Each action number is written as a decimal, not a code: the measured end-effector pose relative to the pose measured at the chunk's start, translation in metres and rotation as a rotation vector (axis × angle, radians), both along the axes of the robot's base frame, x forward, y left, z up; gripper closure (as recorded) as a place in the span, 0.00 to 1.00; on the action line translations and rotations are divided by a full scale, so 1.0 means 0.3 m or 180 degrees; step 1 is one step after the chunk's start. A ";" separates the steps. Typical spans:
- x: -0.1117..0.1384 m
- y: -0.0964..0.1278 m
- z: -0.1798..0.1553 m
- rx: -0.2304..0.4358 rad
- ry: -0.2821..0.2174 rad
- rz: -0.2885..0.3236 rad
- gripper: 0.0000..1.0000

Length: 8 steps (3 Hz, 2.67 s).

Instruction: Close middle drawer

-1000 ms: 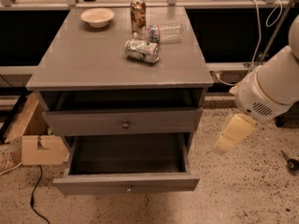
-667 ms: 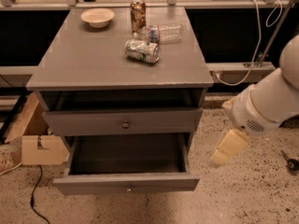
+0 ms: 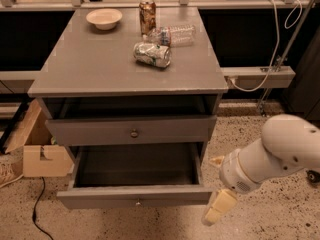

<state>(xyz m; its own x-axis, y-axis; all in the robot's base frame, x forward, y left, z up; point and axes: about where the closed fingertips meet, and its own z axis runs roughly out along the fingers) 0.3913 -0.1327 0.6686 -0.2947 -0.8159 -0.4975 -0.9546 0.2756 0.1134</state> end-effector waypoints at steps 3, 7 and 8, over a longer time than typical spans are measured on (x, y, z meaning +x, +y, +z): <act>-0.015 0.190 -0.436 0.0367 0.0340 0.0078 0.71; 0.128 0.132 -0.908 0.0244 -0.0256 0.0409 1.00; 0.227 0.150 -0.950 0.0267 -0.0596 0.0374 1.00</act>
Offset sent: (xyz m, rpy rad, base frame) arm 0.0037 0.0834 -0.1874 0.1639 0.1401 -0.0072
